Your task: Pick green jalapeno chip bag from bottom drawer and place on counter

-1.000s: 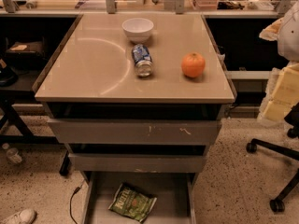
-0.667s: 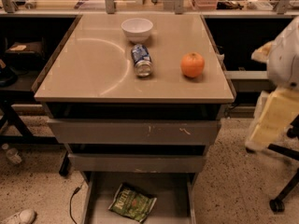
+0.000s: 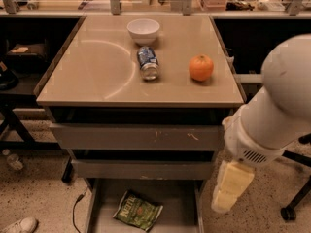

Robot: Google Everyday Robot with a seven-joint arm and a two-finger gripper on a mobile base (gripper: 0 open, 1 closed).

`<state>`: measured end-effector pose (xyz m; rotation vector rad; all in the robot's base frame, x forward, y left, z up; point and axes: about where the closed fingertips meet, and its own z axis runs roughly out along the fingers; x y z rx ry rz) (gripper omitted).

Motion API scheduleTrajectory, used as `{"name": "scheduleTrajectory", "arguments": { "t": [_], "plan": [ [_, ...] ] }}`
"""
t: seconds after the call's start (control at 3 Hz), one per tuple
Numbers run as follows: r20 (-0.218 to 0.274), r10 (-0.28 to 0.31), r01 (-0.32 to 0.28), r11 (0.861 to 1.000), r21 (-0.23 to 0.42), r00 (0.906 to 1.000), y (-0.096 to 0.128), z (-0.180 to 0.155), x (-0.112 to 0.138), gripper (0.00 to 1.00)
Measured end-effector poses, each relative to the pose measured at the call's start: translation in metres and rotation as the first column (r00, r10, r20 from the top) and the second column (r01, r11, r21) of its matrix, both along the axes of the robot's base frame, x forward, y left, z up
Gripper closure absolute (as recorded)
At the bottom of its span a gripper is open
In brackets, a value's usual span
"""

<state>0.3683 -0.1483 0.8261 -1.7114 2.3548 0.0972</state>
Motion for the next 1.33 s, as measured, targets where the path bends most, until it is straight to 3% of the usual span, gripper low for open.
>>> {"name": "scheduleTrajectory", "arguments": {
  "t": [0.33,0.67,1.0,1.33],
  "plan": [
    [-0.034,0.004,-0.004,1.0,-0.013,0.9994,-0.002,-0.022,-0.011,0.0],
    [-0.027,0.004,-0.004,1.0,-0.011,0.9996,-0.001,-0.017,-0.009,0.0],
    [-0.079,0.0,0.002,0.999,0.036,0.9969,0.012,-0.055,-0.015,0.0],
    [-0.143,-0.001,0.014,0.996,0.089,0.9897,0.035,-0.117,-0.017,0.0]
  ]
}}
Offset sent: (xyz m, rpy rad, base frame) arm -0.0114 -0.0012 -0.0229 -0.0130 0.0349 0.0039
